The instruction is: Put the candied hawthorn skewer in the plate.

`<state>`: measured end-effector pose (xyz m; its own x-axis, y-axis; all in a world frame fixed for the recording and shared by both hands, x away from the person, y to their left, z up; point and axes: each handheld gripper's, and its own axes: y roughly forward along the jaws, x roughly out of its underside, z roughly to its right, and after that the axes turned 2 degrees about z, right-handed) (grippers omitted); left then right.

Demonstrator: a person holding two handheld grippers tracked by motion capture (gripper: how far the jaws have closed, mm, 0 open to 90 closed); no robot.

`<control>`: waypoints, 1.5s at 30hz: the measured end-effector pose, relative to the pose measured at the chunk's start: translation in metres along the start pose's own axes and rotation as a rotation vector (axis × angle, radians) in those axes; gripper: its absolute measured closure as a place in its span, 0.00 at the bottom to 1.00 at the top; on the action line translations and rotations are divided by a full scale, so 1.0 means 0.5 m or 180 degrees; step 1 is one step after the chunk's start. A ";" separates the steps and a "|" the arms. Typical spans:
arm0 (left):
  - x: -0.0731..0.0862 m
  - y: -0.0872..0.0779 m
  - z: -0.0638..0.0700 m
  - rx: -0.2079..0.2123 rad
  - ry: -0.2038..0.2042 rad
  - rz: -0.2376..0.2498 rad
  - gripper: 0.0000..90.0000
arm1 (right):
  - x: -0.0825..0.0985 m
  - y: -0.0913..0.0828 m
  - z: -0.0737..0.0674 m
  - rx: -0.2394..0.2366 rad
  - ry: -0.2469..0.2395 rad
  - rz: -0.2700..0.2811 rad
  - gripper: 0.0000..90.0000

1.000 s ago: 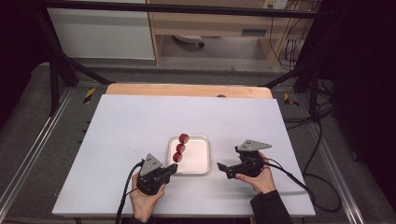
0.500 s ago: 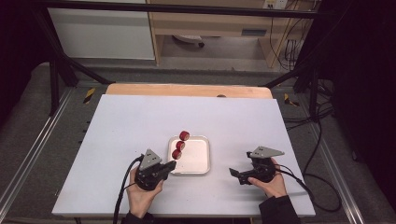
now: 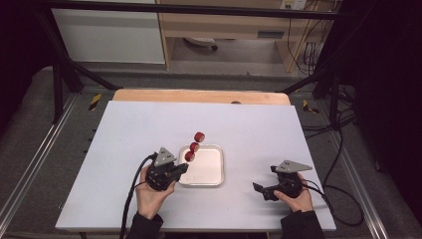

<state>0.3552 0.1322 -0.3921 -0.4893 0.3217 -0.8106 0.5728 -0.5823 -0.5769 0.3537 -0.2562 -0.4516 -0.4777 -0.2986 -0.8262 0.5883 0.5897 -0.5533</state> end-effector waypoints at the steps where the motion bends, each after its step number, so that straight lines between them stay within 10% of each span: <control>1: -0.003 0.005 0.001 -0.0019 -0.0003 -0.0037 0.98 | 0.002 -0.003 0.000 0.0003 0.0018 0.0002 0.01; 27: 0.008 0.106 0.012 -0.0296 -0.0047 -0.0930 0.98 | 0.011 -0.004 0.004 -0.0006 0.0025 -0.0059 0.02; 45: -0.004 0.096 0.005 -0.0319 0.0051 -0.0987 0.88 | 0.012 -0.003 0.004 -0.0008 0.0023 -0.0070 0.02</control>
<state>0.3821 0.1020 -0.4178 -0.6406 0.4844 -0.5958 0.4605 -0.3786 -0.8029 0.3512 -0.2603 -0.4561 -0.4952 -0.3061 -0.8130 0.5759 0.5850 -0.5711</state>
